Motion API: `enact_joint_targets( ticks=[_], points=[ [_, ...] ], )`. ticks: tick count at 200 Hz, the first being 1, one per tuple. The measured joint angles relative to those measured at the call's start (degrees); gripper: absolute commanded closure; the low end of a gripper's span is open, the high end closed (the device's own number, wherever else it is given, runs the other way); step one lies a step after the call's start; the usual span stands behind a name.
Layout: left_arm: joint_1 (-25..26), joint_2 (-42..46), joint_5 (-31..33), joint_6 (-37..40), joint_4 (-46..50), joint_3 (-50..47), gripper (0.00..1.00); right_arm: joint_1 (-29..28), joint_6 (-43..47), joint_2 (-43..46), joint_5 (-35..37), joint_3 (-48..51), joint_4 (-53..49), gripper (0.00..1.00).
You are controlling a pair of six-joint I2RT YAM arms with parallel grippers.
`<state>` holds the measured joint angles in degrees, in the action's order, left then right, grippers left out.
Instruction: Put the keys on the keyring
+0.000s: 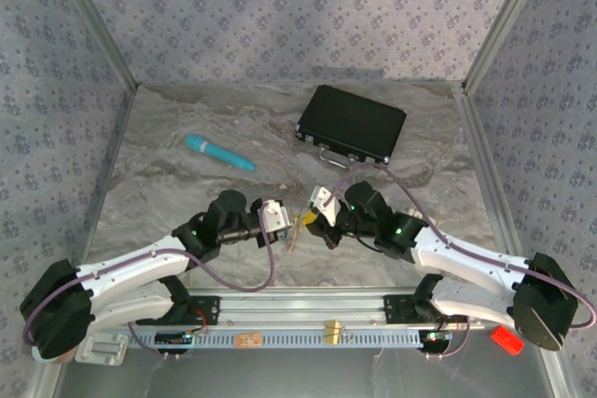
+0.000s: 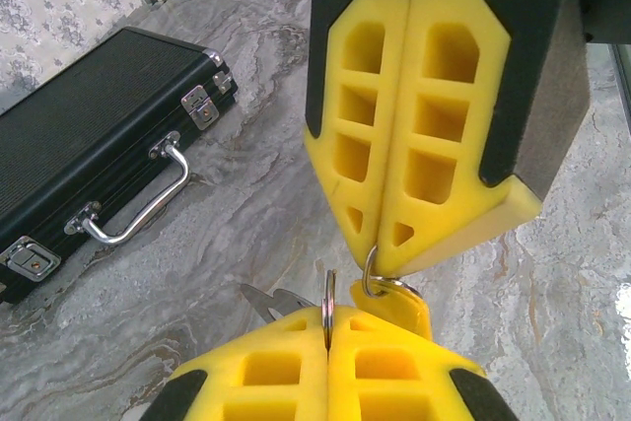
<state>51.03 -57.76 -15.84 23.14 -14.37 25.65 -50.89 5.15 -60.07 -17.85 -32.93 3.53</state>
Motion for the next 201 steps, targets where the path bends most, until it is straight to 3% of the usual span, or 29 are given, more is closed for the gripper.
enact_joint_targets(
  ticks=[201],
  points=[
    [0.1,0.0,1.4,0.9,0.0,0.0,1.0,3.2,-8.2,-2.3,-0.6,0.0,3.1,1.0]
  ],
)
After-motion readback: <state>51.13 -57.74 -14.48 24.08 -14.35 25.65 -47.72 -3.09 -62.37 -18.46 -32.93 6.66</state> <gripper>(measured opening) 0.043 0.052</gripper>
